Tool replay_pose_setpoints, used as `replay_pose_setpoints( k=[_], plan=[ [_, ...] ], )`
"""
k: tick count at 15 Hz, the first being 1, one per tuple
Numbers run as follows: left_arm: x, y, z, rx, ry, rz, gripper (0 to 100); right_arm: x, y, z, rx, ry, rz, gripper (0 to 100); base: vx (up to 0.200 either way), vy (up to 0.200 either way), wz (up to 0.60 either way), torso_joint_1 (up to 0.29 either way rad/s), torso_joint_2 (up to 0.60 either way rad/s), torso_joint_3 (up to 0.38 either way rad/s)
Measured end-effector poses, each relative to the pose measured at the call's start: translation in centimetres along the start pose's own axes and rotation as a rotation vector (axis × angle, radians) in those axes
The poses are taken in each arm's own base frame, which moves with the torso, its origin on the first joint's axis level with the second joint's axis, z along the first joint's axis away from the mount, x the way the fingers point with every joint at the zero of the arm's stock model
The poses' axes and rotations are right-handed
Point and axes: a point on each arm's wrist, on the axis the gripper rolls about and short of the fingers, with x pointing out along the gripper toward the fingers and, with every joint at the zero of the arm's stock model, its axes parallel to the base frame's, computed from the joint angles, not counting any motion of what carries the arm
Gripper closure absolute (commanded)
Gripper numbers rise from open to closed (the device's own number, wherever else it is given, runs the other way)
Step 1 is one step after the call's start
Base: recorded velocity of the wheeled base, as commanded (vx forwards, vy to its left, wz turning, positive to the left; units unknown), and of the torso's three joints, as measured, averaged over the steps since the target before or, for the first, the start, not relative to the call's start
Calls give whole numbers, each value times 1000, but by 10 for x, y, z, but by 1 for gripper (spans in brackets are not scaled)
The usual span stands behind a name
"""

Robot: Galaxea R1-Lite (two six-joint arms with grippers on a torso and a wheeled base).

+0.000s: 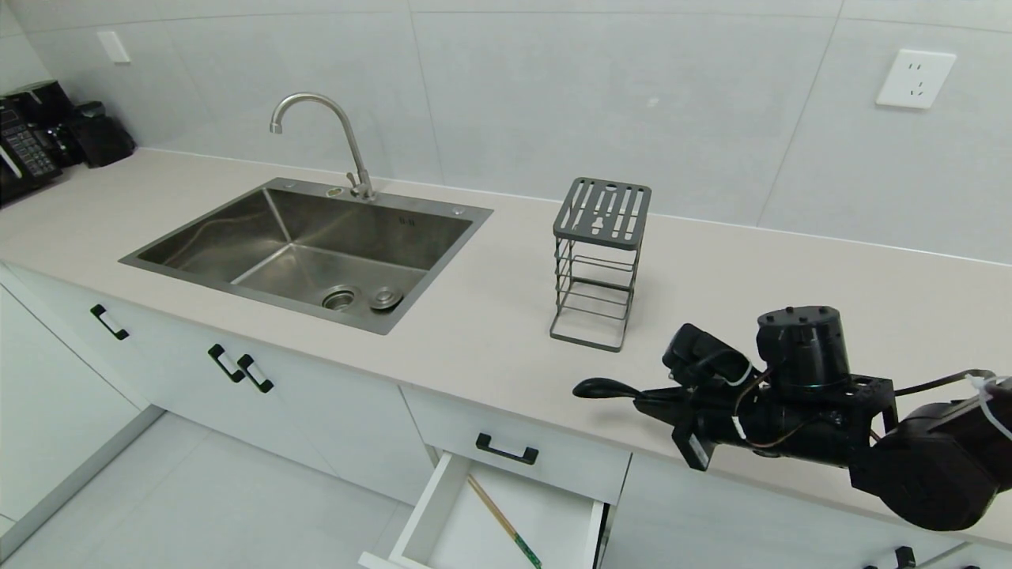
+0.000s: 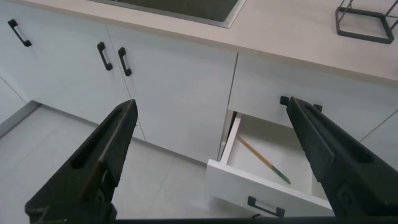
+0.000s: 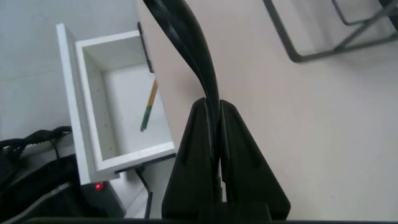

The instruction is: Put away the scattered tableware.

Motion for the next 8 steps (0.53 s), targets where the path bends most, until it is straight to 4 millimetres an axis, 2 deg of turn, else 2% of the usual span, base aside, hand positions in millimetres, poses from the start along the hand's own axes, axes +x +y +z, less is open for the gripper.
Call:
replay_pose_setpoints(
  k=[2, 8],
  plan=[
    [0, 0, 0, 0, 0, 0, 0, 2, 8, 6, -5, -14, 17, 100, 0, 0, 0, 0, 0, 0],
    [0, 0, 0, 0, 0, 0, 0, 19, 56, 37, 33, -84, 95, 100, 0, 0, 0, 0, 0, 0]
  ],
)
